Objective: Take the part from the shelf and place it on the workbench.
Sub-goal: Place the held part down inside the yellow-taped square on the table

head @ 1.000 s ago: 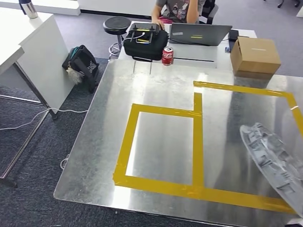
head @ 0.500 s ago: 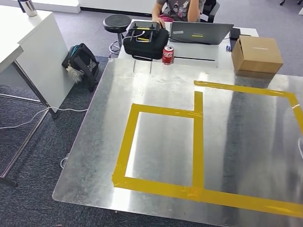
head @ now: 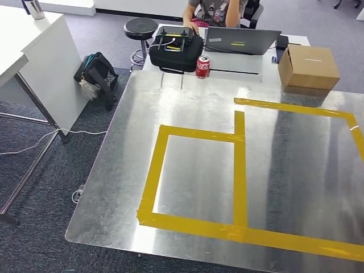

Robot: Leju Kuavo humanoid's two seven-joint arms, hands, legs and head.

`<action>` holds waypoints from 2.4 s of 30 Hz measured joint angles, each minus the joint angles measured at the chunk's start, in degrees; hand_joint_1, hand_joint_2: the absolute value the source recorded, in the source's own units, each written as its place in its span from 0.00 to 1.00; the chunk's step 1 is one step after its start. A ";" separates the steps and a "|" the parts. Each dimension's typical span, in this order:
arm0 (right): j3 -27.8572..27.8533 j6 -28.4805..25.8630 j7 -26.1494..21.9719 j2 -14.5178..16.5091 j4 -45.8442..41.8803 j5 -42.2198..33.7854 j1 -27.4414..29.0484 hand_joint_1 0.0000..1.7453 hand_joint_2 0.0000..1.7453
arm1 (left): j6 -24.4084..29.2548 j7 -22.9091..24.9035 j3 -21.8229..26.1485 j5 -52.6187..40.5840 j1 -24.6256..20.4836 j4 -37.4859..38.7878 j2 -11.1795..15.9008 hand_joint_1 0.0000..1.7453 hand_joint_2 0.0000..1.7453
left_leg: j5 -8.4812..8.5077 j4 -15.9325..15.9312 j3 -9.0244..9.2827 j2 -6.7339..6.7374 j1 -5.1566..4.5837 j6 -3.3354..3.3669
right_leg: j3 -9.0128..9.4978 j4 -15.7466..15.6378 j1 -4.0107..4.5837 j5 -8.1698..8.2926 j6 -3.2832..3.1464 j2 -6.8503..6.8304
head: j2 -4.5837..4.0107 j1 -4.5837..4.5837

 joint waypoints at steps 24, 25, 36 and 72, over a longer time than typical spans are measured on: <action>22.27 1.75 3.88 -4.46 5.12 6.80 6.35 1.00 1.00 | -0.90 1.29 -0.07 -0.91 -1.04 0.00 0.69 0.00 1.00 | -0.08 0.00 0.18 0.89 0.03 0.00 | 0.03 -0.10 0.01 0.39 0.10 0.93 | 0.00 0.00; 23.58 1.75 4.38 -4.69 5.33 6.71 6.69 1.00 1.00 | -0.92 1.36 -0.08 -0.91 -1.10 0.00 0.71 0.00 1.00 | -0.07 0.00 0.19 0.89 0.03 0.00 | 0.03 -0.10 0.01 0.39 0.10 0.94 | 0.00 -0.01; 38.08 0.54 14.90 -10.24 7.04 -0.92 12.07 1.00 1.00 | -1.07 1.92 -0.14 -0.91 -1.69 0.00 0.97 0.00 1.00 | -0.08 0.00 0.23 1.14 0.04 0.00 | 0.23 -0.10 0.02 0.45 0.07 1.19 | 0.00 0.00; 64.32 -21.46 31.27 -24.23 8.08 -5.66 21.58 0.00 1.00 | 1.81 2.22 -1.50 -1.19 -2.13 0.00 1.30 0.00 1.00 | 0.00 -0.01 -0.11 1.17 0.00 -0.11 | -0.47 0.07 -0.01 0.47 -0.04 1.12 | 0.00 0.01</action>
